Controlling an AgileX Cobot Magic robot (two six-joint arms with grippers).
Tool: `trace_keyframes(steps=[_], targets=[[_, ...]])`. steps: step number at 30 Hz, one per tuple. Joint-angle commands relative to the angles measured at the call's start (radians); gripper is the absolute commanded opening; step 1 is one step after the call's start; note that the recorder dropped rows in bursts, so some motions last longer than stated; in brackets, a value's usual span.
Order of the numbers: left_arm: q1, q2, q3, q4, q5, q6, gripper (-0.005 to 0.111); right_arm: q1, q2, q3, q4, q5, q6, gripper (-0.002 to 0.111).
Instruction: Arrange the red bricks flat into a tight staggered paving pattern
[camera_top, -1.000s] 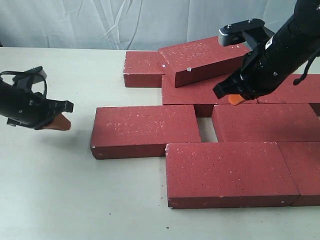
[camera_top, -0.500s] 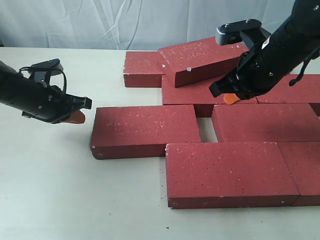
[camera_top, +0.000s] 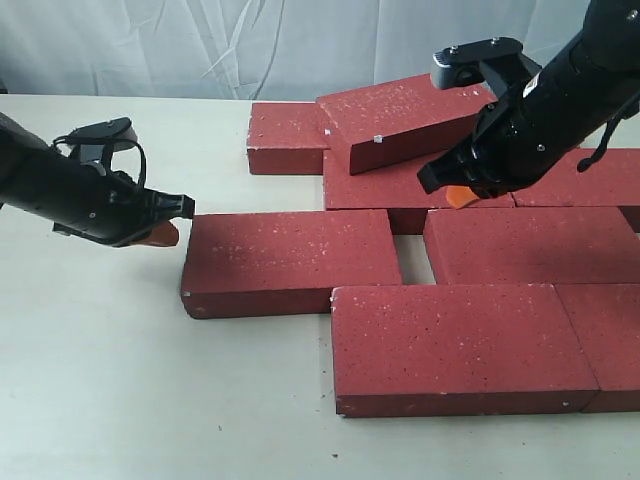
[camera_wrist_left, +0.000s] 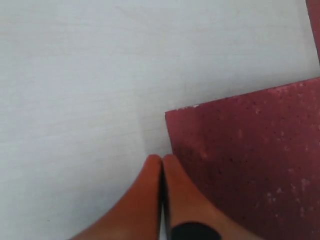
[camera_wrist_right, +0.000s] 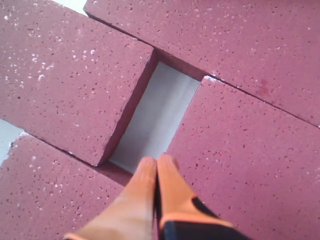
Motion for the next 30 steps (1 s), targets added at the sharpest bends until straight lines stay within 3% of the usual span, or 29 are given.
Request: trace_keyframes(steps=[1,10,21,30], targets=[[-0.008,-0.009,-0.005,-0.005,-0.006,-0.006,0.000,-0.004,0.001,0.002,0.006,-0.015,-0.007,-0.001],[-0.008,0.056,-0.021,-0.017,0.024,-0.008,0.000,-0.004,0.001,0.002,0.020,-0.018,-0.018,-0.001],[-0.104,0.060,-0.040,-0.031,-0.026,-0.027,0.000,-0.004,0.001,0.002,0.020,-0.021,-0.020,-0.001],[-0.145,0.105,-0.052,-0.049,-0.028,-0.029,0.000,-0.004,0.001,0.002,0.020,-0.019,-0.020,-0.001]])
